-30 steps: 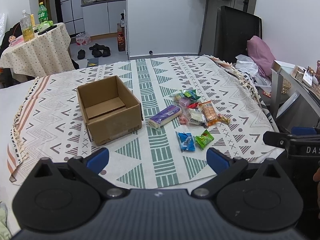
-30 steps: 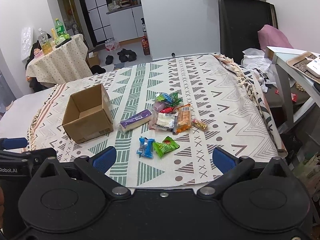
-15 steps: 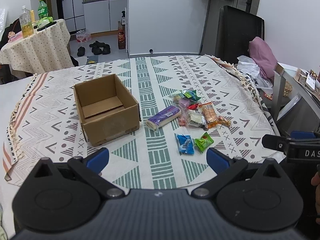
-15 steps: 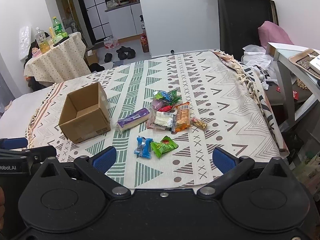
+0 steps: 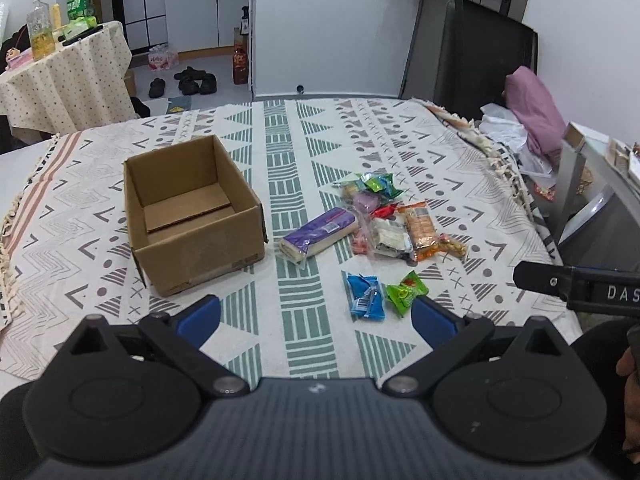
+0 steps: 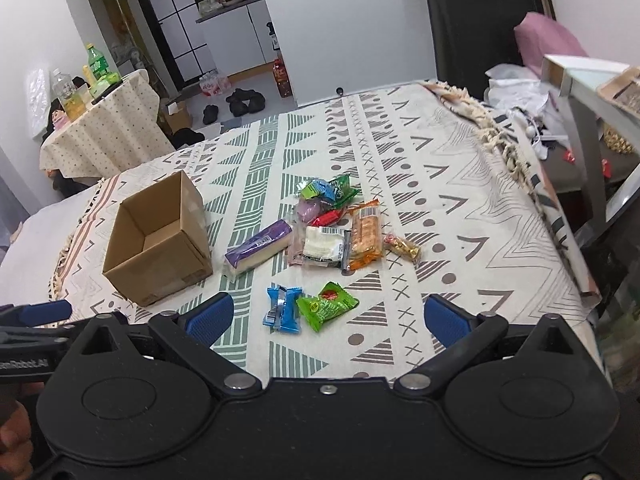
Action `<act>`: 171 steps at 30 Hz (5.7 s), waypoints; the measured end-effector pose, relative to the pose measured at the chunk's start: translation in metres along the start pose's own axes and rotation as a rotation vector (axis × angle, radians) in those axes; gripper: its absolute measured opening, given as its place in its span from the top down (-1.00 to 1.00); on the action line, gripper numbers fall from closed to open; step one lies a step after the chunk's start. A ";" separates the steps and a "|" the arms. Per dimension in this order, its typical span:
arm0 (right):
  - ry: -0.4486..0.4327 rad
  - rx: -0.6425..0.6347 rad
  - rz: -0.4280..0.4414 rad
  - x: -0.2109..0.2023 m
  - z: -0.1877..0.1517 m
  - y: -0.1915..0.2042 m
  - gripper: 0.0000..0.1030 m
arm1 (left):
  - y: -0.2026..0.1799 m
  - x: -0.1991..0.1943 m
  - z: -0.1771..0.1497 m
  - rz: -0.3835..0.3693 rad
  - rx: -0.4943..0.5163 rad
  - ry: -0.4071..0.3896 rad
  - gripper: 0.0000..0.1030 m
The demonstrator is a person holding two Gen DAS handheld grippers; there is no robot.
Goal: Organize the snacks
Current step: 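Grasp the blue candy with the left tool while the right tool grasps the green candy, then carry both candies over the cardboard box and open both tools to drop them, then move both tools back over the snack pile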
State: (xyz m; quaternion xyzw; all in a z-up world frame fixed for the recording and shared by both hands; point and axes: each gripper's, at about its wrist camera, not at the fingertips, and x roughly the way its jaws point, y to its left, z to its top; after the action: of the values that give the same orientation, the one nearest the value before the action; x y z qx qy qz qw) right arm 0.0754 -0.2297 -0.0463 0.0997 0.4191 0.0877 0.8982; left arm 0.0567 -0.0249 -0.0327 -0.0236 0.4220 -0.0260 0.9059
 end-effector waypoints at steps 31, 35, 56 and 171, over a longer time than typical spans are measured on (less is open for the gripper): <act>0.209 0.393 0.088 0.127 0.002 -0.046 -0.27 | -0.014 0.148 0.018 -0.099 -0.187 0.200 -0.36; 0.244 0.485 0.095 0.143 -0.001 -0.058 -0.21 | -0.012 0.168 0.016 -0.122 -0.222 0.238 -0.26; 0.378 0.648 0.141 0.206 -0.018 -0.062 0.28 | -0.014 0.234 0.004 -0.150 -0.294 0.346 0.39; -0.001 0.090 0.366 0.152 0.054 0.103 -0.88 | 0.158 0.096 0.049 0.180 -0.529 0.016 -0.76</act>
State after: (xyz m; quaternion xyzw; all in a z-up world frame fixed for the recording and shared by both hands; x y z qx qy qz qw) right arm 0.2055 -0.0990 -0.0985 0.2143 0.3968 0.2310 0.8621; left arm 0.1602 0.1275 -0.0844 -0.2216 0.4217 0.1654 0.8636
